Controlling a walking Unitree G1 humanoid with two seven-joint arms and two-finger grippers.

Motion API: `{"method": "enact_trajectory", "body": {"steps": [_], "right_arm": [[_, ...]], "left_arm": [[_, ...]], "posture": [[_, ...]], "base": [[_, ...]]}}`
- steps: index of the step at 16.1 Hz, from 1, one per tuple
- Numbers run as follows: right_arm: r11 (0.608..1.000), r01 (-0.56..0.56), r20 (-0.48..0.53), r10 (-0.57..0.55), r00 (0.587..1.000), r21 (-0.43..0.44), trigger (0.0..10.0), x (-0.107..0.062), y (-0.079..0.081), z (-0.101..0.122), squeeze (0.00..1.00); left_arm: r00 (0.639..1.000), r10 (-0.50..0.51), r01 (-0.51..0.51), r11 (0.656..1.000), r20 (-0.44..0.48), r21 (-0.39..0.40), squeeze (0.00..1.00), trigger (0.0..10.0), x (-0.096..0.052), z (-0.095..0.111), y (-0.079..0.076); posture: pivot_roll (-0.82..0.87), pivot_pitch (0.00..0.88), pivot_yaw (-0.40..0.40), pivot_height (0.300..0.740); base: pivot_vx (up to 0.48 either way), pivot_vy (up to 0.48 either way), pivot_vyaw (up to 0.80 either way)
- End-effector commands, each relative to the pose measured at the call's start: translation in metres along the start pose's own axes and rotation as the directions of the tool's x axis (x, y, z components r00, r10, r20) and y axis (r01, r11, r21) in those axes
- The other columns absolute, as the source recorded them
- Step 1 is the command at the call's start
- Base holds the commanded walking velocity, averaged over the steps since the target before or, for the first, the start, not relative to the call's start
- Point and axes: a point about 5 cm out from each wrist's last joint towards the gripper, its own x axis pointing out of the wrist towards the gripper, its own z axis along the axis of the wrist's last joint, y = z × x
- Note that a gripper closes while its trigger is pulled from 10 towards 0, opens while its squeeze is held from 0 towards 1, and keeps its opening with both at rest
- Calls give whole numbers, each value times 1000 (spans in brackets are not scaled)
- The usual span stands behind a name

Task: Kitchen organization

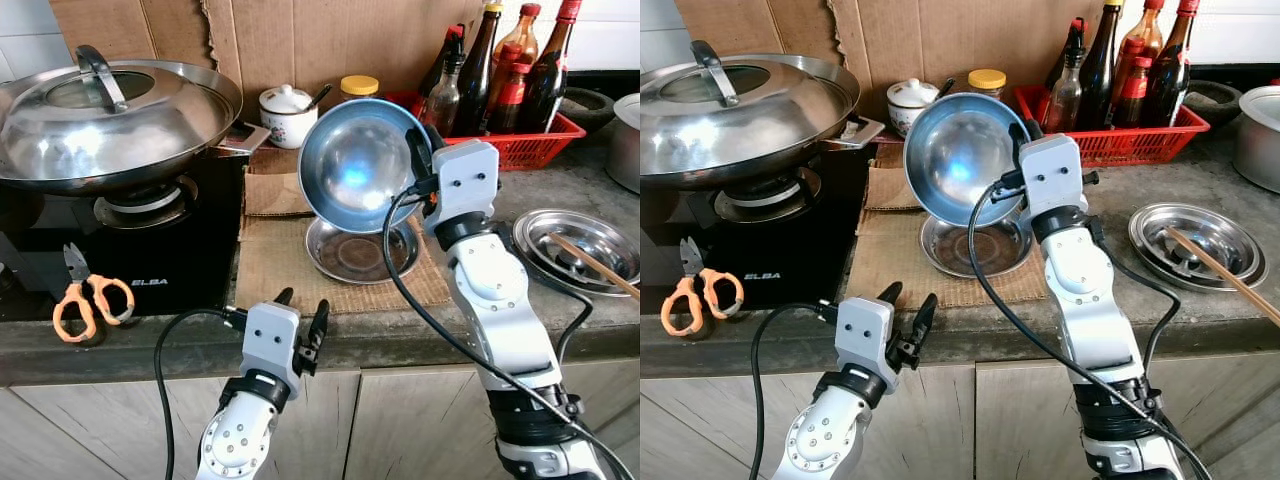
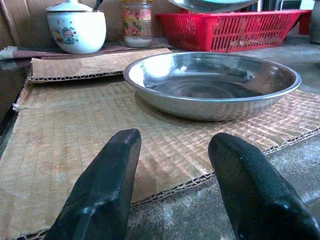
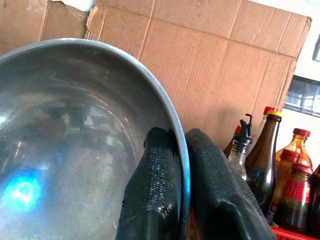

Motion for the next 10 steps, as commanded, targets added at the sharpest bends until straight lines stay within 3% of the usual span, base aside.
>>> {"method": "enact_trajectory", "body": {"steps": [1, 10], "right_arm": [[1000, 16, 35, -16, 999, 9, 0, 3, -1, 6, 0], [999, 29, 33, -31, 999, 43, 0, 7, 1, 6, 0]], "left_arm": [[1000, -5, 5, 1000, 14, -5, 0, 10000, -1, 4, 0], [1000, -10, 10, 1000, 3, -1, 0, 10000, -1, 2, 0]], "posture": [[83, 44, -26, 740], [82, 49, -24, 740]], "base": [[-259, 0, 0], [-273, 0, 0]]}}
